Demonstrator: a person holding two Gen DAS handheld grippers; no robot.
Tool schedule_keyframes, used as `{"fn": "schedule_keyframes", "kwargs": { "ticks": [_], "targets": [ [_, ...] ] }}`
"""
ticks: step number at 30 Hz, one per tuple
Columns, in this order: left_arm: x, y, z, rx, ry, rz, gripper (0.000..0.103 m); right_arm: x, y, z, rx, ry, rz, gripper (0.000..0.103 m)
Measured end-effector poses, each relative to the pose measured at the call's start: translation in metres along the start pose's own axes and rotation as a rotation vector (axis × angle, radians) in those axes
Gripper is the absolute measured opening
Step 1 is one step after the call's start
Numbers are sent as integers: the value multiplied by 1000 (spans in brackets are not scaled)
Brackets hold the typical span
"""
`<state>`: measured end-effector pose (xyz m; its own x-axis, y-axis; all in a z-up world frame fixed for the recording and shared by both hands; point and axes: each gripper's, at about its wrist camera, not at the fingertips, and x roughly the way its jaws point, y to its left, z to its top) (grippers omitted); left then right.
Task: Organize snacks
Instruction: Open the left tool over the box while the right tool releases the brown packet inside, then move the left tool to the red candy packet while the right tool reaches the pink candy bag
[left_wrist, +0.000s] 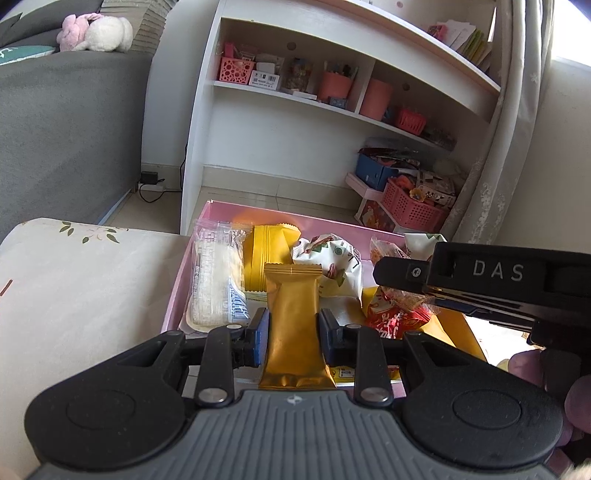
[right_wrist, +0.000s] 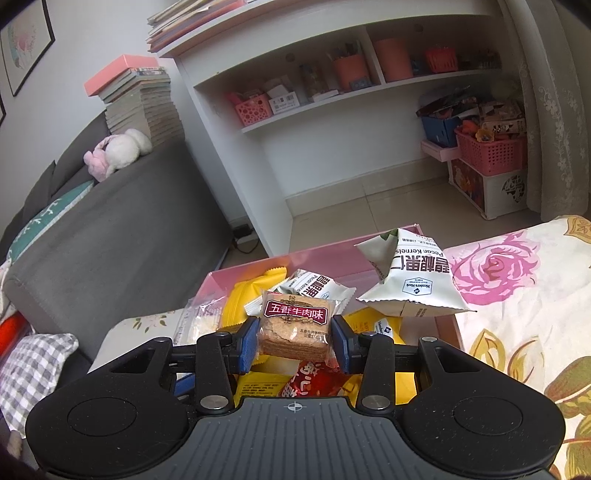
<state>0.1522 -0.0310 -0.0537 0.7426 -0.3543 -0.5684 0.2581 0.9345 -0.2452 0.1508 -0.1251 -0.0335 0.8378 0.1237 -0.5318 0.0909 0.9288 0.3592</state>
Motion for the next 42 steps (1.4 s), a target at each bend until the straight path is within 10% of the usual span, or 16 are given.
{"fn": "schedule_keyframes", "kwargs": {
  "ticks": [8,31,42],
  "targets": [
    [-2,2,1,-2,9,-5,28,-1,-1,1,11,1,-4,45],
    [-47,-10,-5,116,37,7,92,-65,4,2,-59,-20,7,85],
    [-70,-5,-26,183,83,12,103,-100,-16,-22,-137,-12,-69,96]
  ]
}}
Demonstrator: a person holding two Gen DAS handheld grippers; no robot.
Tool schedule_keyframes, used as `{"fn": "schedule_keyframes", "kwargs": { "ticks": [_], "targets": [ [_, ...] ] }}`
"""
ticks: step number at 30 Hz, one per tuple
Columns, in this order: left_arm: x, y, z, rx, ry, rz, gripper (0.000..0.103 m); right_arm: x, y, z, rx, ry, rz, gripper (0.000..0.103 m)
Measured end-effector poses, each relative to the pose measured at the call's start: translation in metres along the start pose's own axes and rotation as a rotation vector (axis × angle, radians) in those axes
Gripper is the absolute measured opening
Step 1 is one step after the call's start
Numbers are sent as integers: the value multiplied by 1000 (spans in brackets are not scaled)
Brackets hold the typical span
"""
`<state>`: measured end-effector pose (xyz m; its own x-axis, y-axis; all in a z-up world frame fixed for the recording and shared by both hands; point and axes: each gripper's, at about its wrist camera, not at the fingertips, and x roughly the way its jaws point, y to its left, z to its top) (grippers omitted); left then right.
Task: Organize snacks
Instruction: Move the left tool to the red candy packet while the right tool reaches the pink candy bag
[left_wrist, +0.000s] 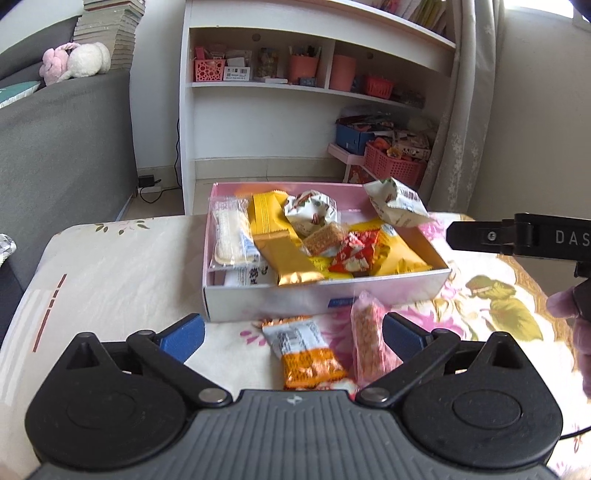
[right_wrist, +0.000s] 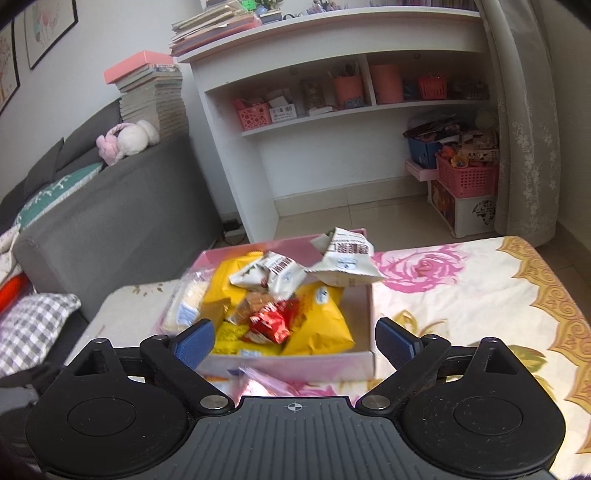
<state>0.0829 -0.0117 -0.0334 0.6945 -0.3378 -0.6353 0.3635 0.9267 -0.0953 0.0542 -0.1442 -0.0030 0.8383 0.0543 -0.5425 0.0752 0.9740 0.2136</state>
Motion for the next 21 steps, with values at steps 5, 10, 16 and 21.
{"fn": "schedule_keyframes", "kwargs": {
  "ticks": [5,10,16,21],
  "targets": [
    [-4,0,-15,45,31,17,103,-11,-5,-14,-46,2,-18,97],
    [-3,2,-26,80,53,37,103,-12,-5,-30,-104,23,-44,98],
    [4,6,-35,58,92,18,103,-8,0,-49,-180,67,-58,98],
    [11,1,-40,97,104,-7,96,-5,7,-54,-202,82,-50,98]
  ]
}}
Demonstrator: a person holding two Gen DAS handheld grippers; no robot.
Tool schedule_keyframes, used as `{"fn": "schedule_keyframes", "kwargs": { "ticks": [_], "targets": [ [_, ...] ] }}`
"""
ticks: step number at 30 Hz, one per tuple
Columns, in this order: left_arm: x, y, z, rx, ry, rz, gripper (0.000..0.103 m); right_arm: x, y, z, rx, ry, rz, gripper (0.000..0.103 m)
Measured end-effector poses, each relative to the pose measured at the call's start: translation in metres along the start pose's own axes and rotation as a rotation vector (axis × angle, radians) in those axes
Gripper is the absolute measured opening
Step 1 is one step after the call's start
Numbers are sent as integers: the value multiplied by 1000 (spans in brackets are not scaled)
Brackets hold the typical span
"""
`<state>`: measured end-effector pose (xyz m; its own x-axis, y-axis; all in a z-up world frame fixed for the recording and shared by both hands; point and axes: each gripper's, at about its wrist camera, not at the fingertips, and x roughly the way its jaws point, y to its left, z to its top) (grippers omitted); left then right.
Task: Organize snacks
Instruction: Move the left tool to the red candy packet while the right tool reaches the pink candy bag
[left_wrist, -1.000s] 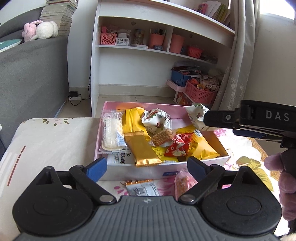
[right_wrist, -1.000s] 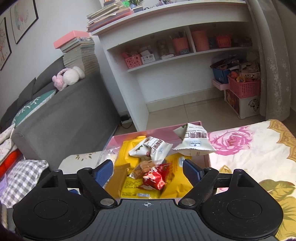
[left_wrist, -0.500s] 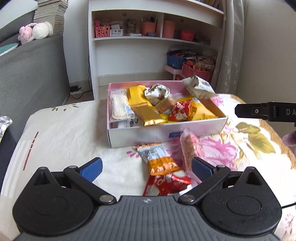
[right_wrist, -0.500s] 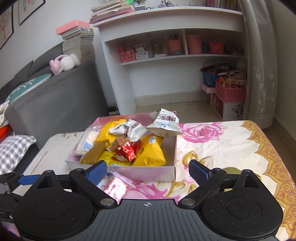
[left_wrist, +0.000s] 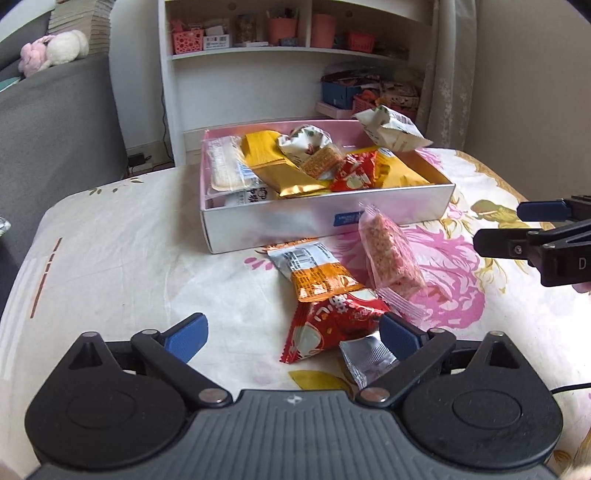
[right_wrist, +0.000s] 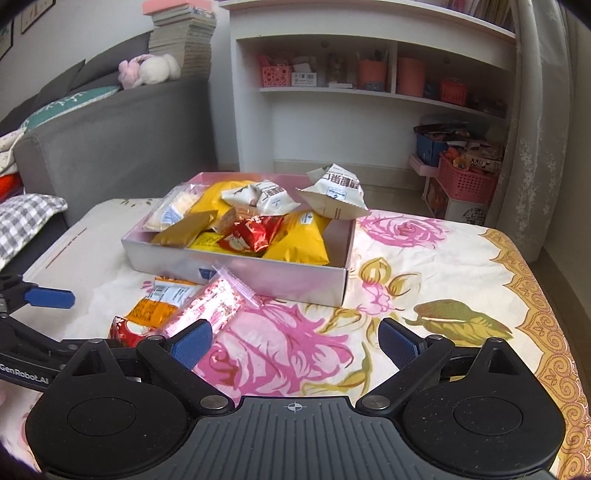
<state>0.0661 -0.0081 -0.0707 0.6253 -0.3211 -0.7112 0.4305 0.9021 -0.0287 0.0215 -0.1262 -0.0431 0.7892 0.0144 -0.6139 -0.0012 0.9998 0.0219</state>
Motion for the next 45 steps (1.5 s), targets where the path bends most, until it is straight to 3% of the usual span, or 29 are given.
{"fn": "schedule_keyframes", "kwargs": {
  "ticks": [5,8,10,13,22,36,39,43,45],
  "targets": [
    [5,-3,1,-8,9,-47,85,8,7,3,16,15,27,98],
    [6,-5,2,-7,15,-70,64,14,14,4,21,24,38,98],
    [6,-6,2,-9,19,-80,43,18,19,6,21,29,45,98],
    [6,-5,3,-10,20,-83,33,23,28,7,7,33,54,98],
    [-4,4,6,5,1,-47,31,33,45,9,-4,47,82,98],
    [-13,43,-10,-14,16,56,33,58,45,2,127,124,117,98],
    [-12,46,-15,5,14,38,37,59,43,-1,119,126,101,97],
    [-9,48,-18,36,36,-7,61,57,37,0,80,100,36,96],
    [-7,50,-21,46,49,-14,61,56,31,1,72,87,5,96]
  ]
}}
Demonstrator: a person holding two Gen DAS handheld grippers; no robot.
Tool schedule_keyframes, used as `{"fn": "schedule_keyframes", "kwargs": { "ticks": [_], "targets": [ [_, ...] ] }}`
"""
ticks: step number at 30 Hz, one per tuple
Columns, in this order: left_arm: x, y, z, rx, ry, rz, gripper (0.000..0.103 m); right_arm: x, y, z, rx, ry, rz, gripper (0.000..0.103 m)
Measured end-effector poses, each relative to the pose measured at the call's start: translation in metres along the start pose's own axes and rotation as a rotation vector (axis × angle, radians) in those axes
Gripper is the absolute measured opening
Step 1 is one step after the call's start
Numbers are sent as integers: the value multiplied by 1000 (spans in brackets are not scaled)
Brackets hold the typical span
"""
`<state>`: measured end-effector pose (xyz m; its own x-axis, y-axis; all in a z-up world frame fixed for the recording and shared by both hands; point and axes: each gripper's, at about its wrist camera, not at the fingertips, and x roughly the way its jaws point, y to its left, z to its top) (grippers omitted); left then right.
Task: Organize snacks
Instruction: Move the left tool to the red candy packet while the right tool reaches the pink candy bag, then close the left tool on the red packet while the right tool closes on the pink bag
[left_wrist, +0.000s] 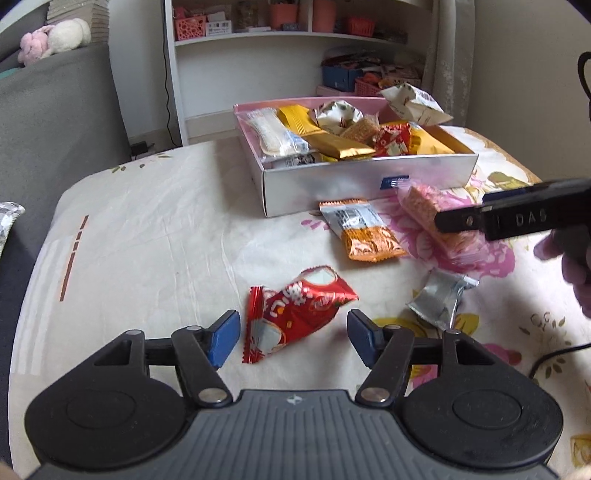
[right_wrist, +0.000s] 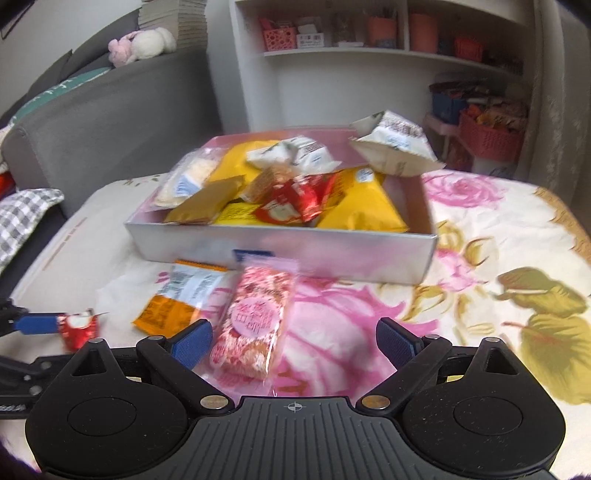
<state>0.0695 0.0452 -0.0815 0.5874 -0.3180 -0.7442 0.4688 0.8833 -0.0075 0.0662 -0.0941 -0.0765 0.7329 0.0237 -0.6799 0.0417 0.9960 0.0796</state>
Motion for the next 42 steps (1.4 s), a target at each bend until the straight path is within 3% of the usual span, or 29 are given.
{"fn": "schedule_keyframes", "kwargs": {
  "ticks": [6,11,18,19,21,22,42],
  "targets": [
    [1,5,-4,21,-6,-22,62,2,-4,1,9,1,36,95],
    [1,6,-4,12,-17,-20,58,4,10,-3,-40,15,57,85],
    [1,6,-1,11,-22,-1,39,3,17,-7,-72,26,69,44],
    [1,6,0,9,-19,5,35,3,18,-8,-79,24,71,37],
    [0,7,1,0,-15,11,20,1,18,-8,-84,22,75,32],
    [0,7,1,-8,-11,10,14,1,17,-8,-86,21,76,31],
    [-12,11,9,-85,-30,0,0,-32,11,3,-68,-36,131,31]
  ]
}}
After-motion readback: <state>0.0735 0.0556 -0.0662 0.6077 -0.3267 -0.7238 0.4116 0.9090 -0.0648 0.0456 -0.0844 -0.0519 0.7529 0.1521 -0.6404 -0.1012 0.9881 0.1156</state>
